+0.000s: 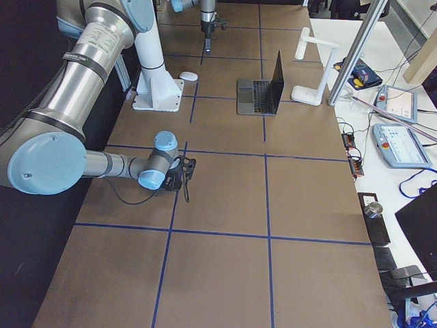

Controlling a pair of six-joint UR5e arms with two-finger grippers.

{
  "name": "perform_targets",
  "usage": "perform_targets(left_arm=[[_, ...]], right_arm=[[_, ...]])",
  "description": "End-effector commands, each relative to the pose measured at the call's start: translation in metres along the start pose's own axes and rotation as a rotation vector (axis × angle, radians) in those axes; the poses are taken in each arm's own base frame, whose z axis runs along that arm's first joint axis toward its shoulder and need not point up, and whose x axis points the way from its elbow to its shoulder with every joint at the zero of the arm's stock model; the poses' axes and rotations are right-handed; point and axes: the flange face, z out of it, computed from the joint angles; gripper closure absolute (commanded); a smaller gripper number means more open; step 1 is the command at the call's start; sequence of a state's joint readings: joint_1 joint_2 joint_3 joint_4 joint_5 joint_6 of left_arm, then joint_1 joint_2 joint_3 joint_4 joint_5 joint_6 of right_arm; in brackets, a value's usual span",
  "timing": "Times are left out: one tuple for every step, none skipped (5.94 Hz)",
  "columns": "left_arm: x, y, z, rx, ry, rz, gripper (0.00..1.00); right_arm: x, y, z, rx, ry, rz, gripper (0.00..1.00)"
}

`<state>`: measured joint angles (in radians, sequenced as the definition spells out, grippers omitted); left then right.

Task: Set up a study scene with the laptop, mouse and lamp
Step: 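Lower the left gripper toward the white mouse while the right grasps the mouse pad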

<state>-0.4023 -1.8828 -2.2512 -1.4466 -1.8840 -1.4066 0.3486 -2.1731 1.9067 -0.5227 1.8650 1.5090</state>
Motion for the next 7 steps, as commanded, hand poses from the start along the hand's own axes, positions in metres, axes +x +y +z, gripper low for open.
perform_targets(left_arm=[[0.001, 0.0, -0.002, 0.005, 0.003, 0.002, 0.0], [0.001, -0.001, -0.003, 0.008, 0.005, 0.001, 0.0], [0.001, 0.002, -0.012, 0.012, 0.022, 0.006, 0.0], [0.0, 0.002, -0.014, 0.013, 0.024, 0.006, 0.0], [0.0, 0.003, -0.022, 0.018, 0.035, 0.007, 0.0], [0.0, 0.003, -0.021, 0.018, 0.034, 0.007, 0.0], [0.0, 0.003, -0.022, 0.018, 0.035, 0.007, 0.0]], right_arm=[[0.008, 0.0, 0.0, 0.0, 0.016, 0.005, 0.22], [0.011, 0.001, 0.0, -0.005, 0.021, 0.006, 0.22], [0.012, 0.002, 0.001, -0.007, 0.025, 0.005, 0.23], [0.017, 0.001, 0.005, -0.008, 0.036, 0.009, 0.27], [0.017, 0.0, 0.01, -0.01, 0.038, 0.009, 0.33], [0.018, 0.0, 0.011, -0.011, 0.039, 0.01, 0.42], [0.018, -0.001, 0.011, -0.01, 0.039, 0.01, 0.93]])
